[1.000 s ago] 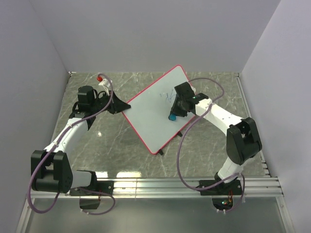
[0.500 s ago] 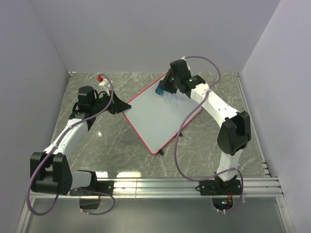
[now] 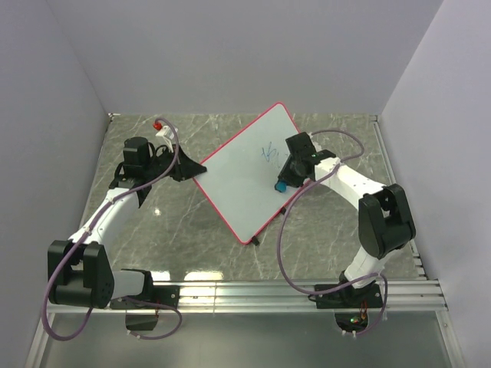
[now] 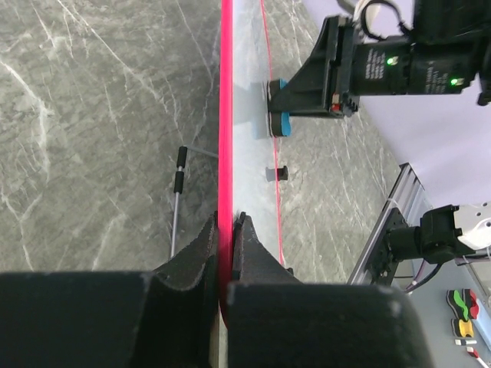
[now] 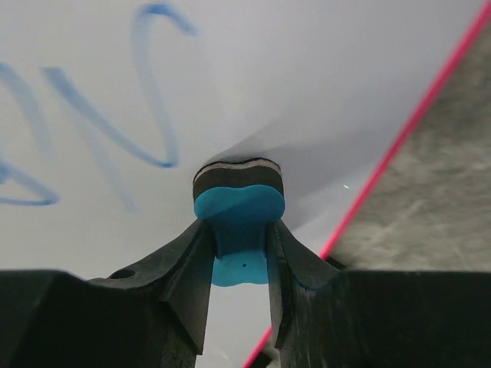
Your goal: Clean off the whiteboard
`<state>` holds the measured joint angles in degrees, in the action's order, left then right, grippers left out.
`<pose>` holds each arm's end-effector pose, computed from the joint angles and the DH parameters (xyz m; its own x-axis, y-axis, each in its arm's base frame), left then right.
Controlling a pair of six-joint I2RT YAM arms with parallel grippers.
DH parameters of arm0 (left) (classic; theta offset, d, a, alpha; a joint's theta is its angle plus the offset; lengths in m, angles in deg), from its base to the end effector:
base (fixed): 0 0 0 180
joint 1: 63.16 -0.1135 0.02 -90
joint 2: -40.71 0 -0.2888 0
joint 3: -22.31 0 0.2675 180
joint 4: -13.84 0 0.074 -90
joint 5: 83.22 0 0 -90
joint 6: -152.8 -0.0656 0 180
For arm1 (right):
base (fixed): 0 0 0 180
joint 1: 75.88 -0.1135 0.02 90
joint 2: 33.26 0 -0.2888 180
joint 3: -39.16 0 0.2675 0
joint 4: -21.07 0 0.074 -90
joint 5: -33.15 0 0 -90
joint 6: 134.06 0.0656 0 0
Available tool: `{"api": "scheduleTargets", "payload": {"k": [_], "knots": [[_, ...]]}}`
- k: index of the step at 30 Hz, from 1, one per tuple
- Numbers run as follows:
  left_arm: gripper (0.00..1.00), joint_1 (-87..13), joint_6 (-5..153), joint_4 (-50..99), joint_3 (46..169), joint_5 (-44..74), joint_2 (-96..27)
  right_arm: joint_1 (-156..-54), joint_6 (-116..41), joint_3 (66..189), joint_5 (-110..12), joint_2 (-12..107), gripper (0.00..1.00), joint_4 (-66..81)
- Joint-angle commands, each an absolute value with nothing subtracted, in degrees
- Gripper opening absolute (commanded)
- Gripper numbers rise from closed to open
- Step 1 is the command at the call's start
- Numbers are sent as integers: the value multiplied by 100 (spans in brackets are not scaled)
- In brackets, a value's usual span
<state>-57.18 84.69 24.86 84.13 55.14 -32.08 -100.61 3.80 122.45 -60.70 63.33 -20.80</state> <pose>0.2994 -0.0807 0.2944 -0.6283 -0.1833 -0.7561 0.5649 0.5607 -0.6054 0.3589 0.1605 0.2244 -0.7839 0.4535 -0.4241 0.2962 0.8734 0.3865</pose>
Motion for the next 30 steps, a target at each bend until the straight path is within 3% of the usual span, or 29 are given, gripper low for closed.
{"api": "scheduleTargets", "payload": {"k": [1, 11, 19, 30], "knots": [[0, -5533, 7598, 2574, 8344, 5828, -3153, -9961, 288, 12042, -6247, 6140, 0, -1914], [0, -5463, 7554, 2636, 8352, 5767, -3162, -9944, 753, 13560, -5272, 6420, 0, -1404], [0, -5445, 7502, 2846, 8475, 5767, -3180, -9909, 912, 14783, -5236, 7159, 0, -1676], [0, -5445, 7502, 2917, 8555, 5802, -3162, -9759, 631, 13153, -5579, 6756, 0, -1721]]}}
